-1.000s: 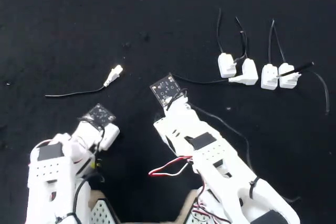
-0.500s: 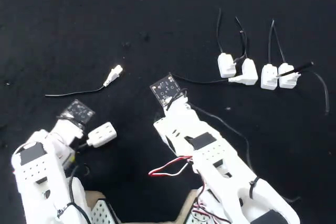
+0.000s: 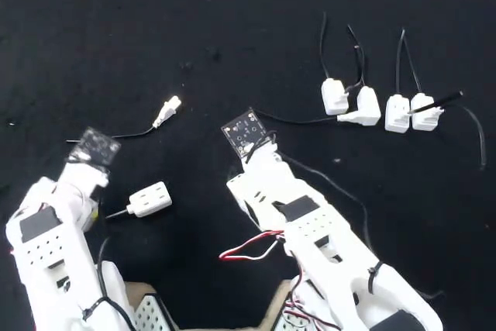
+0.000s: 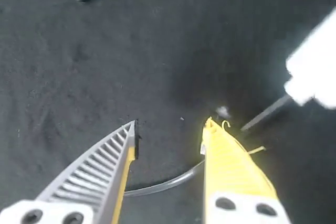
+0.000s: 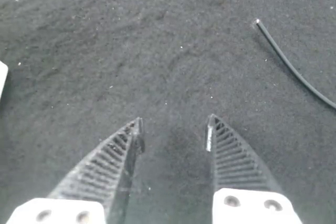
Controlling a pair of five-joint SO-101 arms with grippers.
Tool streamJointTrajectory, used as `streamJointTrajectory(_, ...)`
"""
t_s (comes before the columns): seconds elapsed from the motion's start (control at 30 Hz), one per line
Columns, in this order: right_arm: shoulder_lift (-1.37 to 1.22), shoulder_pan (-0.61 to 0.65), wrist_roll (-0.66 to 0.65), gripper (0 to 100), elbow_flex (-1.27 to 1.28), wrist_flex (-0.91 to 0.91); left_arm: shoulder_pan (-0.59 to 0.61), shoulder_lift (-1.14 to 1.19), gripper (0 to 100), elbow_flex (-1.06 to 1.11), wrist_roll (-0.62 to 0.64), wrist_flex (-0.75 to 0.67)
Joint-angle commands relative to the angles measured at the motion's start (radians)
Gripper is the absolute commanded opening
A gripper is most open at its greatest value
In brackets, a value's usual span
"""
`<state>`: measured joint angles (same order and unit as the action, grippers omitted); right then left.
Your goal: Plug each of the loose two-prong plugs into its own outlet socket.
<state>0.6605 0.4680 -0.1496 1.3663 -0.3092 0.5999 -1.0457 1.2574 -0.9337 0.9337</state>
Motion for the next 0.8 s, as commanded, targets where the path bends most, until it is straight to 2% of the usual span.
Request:
streamJointTrajectory(0.0, 0.028, -0.017, -0.005, 18.3, -0.001, 0.025, -0.111, 0.006, 21, -0.102, 0.189, 0.095)
streamJointTrajectory(0.13, 0.028, -0.017, -0.005, 18.3, -0.001, 0.025, -0.309, 0.012, 21, -0.087, 0.33, 0.137)
streamJointTrajectory(0.23, 0.028, -0.017, -0.005, 18.3, -0.001, 0.025, -0.381, 0.061, 21, -0.079, 0.411, 0.092)
streamJointTrajectory(0.4, 0.028, -0.017, -0.005, 18.3, -0.001, 0.025, -0.403, 0.207, 21, -0.113, 0.489, 0.043)
streamJointTrajectory(0.6, 0.028, -0.017, -0.005, 18.3, -0.001, 0.025, -0.438, 0.347, 20, -0.193, 0.493, 0.015)
streamJointTrajectory(0.77, 0.028, -0.017, -0.005, 18.3, -0.001, 0.025, -0.44, 0.364, 20, -0.28, 0.493, 0.018)
